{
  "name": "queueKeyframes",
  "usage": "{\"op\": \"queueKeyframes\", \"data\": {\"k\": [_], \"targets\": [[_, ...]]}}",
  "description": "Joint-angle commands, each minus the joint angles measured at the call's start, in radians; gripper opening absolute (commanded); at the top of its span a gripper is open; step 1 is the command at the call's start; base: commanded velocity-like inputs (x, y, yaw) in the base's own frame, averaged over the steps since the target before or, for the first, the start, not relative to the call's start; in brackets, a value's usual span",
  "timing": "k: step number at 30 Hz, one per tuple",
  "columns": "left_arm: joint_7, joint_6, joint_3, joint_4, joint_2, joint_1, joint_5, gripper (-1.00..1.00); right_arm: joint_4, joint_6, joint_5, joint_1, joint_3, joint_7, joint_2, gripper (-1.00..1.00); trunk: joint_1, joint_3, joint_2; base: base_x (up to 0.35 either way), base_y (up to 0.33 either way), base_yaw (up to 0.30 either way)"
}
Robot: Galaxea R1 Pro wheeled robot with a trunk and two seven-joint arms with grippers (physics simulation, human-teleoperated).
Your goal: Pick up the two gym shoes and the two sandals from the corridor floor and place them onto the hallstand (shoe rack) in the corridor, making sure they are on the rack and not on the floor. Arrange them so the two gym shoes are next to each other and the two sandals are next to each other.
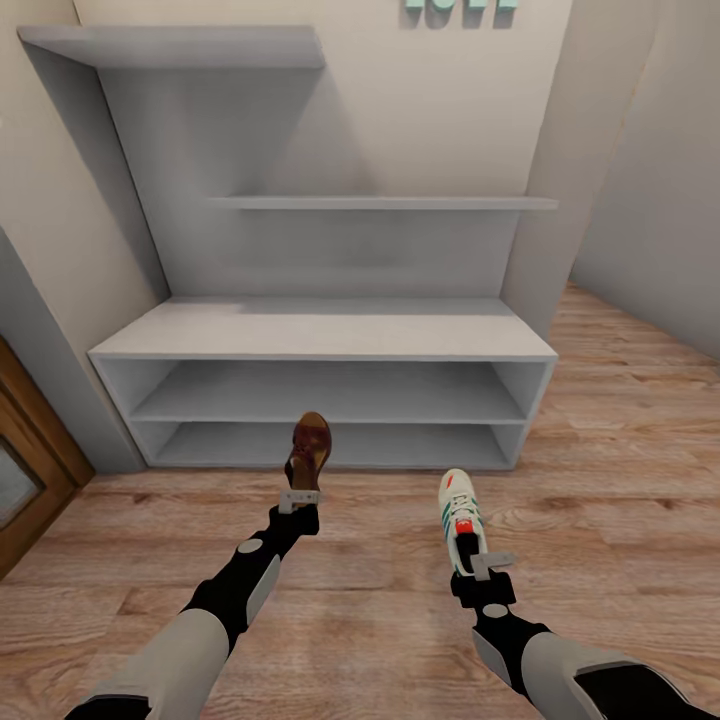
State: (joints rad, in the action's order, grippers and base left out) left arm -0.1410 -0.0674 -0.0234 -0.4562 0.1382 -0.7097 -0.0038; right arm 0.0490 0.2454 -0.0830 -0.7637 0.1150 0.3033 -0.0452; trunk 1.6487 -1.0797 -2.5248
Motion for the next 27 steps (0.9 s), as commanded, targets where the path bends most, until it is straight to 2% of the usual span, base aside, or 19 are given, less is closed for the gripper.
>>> {"op": "queueKeyframes", "data": {"k": [1,18,20,24,25,26,27], "targets": [[-0.005,-0.003,-0.003,0.002,0.001,-0.001,-0.004,-1.00,0.005,0.003,-0.009,-0.002,0.005,0.009,0.000,-1.00,0.000,-0.001,0.000,0.008,0.009,0.000],[-0.001,0.007,-0.006,0.002,-0.011,-0.001,-0.006,-1.00,0.005,0.002,-0.010,-0.002,0.003,0.013,0.003,-1.00,0.000,-0.001,0.000,0.001,0.001,0.000],[0.010,0.027,-0.003,0.000,-0.017,-0.001,-0.006,-1.00,0.005,0.000,-0.010,-0.002,0.002,0.014,0.005,-1.00,0.000,-0.001,0.000,0.000,0.000,0.000],[0.095,0.157,0.003,-0.042,-0.017,-0.001,-0.005,-1.00,0.005,-0.001,-0.011,-0.002,0.002,0.015,0.017,-1.00,0.000,-0.001,0.000,0.000,0.000,0.000],[0.129,0.200,0.003,-0.066,-0.017,-0.001,-0.004,-1.00,0.005,-0.001,-0.011,-0.001,0.002,0.015,0.024,-1.00,0.000,-0.001,0.000,0.000,0.000,0.000],[0.197,0.282,0.005,-0.124,-0.016,-0.001,-0.002,-1.00,0.005,-0.002,-0.011,0.003,0.002,0.016,0.042,-1.00,0.000,-0.001,0.000,0.000,0.000,0.000],[0.225,0.318,0.005,-0.154,-0.015,-0.001,-0.001,-1.00,0.005,-0.002,-0.011,0.006,0.002,0.015,0.054,-1.00,0.000,-0.001,0.000,0.000,0.000,0.000]]}}
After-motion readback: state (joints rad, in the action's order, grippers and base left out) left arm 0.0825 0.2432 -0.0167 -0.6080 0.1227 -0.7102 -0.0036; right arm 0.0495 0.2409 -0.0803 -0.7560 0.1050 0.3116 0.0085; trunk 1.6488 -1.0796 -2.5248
